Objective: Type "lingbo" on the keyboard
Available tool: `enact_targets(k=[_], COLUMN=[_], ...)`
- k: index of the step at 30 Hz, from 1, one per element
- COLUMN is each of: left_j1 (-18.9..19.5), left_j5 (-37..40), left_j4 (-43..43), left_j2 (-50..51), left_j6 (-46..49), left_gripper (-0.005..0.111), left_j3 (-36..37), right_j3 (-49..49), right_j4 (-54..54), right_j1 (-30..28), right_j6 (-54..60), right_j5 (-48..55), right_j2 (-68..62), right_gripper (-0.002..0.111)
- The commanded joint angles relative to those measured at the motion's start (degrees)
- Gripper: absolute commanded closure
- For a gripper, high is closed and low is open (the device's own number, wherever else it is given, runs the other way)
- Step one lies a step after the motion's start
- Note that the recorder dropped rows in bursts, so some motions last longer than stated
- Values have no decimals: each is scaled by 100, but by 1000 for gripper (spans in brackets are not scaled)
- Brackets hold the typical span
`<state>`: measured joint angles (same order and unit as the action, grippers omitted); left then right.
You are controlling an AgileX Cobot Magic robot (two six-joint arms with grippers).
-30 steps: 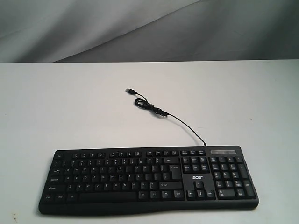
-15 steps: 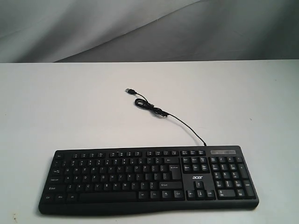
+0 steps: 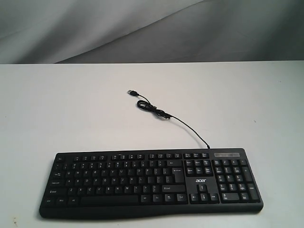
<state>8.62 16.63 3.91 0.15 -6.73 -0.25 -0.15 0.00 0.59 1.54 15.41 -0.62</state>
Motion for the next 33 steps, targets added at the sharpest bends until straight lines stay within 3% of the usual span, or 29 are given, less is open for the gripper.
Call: enact_targets(k=[1,33], left_j1=[11,11], left_j5=[-26,-26], left_j4=[-46,-46], left_j2=[-15,-15], left_j6=[-23,-23], left_gripper=[106,106], left_j3=[25,25], right_j3=[15,15], right_j4=[0,0], right_j1=[-60,-59], right_j6=[39,260], right_j5=[391,417], right_j2=[62,62], right_gripper=[108,108])
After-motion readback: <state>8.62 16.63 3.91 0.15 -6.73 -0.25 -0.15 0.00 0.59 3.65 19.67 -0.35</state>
